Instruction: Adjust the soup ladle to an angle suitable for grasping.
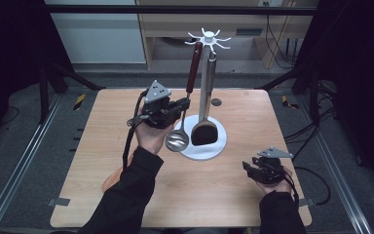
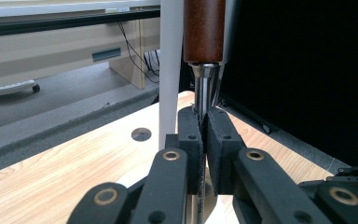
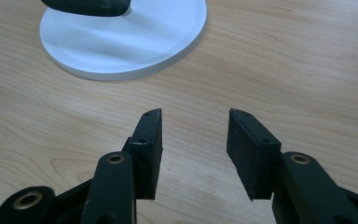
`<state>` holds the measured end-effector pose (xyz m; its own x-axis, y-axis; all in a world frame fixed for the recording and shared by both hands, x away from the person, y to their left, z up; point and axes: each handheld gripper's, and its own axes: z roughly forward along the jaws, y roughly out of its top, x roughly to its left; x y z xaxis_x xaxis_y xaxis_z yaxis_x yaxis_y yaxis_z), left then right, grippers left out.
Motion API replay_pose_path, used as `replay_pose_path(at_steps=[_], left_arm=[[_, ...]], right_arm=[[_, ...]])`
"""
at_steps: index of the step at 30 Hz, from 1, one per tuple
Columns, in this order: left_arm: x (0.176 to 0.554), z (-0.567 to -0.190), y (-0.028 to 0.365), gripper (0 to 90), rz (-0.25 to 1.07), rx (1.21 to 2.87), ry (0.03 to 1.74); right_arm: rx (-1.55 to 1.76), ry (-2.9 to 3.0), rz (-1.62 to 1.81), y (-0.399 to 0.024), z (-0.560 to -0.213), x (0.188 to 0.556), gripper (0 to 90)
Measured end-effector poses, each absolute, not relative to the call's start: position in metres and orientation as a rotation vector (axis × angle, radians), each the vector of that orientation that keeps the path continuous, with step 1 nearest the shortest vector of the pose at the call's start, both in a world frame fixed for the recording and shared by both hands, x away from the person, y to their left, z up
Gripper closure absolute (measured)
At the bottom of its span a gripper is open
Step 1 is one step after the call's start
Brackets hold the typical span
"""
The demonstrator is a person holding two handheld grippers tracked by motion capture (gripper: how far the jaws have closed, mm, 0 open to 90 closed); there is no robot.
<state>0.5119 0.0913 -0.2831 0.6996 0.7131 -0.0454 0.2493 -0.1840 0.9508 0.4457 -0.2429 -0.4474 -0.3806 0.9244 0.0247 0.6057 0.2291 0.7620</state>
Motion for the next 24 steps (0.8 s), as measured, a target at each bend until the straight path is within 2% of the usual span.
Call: replay_pose_path(at_steps=[24], left_arm=[[0.525,-0.281,0.085,84.4,0.451,1.789,0.778]], right_arm=[[1.418,2.077,0.983,-0.242,-0.447,0.446,55.5]])
